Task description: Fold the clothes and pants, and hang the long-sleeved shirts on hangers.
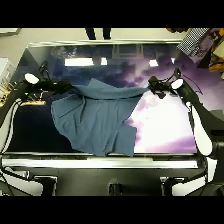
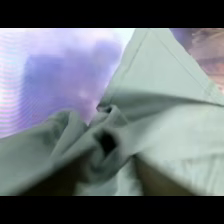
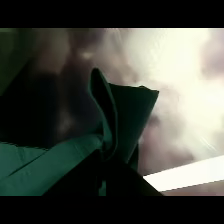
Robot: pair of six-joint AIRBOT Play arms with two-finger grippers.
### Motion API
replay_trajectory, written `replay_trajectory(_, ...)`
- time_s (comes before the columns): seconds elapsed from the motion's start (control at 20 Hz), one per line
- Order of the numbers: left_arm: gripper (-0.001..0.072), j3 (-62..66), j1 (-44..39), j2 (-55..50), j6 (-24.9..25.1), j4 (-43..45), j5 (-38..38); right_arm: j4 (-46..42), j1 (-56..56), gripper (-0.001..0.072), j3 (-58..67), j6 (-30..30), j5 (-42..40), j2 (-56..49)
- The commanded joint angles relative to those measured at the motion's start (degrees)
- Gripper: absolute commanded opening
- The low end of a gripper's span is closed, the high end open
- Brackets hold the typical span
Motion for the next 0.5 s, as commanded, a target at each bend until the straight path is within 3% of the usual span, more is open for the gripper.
replay_trajectory(0.0,0.0618,1.3,4.1,5.6,0.0,0.4,-9.5,0.8,0.0,0.0033,0.0,0.0,1.8,0.2)
replay_trajectory(0.2,0.0617,-6.3,9.8,21.2,-4.4,4.0,-20.4,0.5,0.0,0.0033,0.0,-1.6,3.1,2.3)
replay_trajectory(0.3,0.0617,-18.9,10.0,31.4,-8.7,2.5,-20.0,0.5,0.0,0.0033,0.0,-2.4,4.3,3.6)
replay_trajectory(0.45,0.0617,-41.0,5.9,45.4,-14.0,-9.5,-15.4,0.4,0.0,0.0033,0.0,-3.0,7.0,5.1)
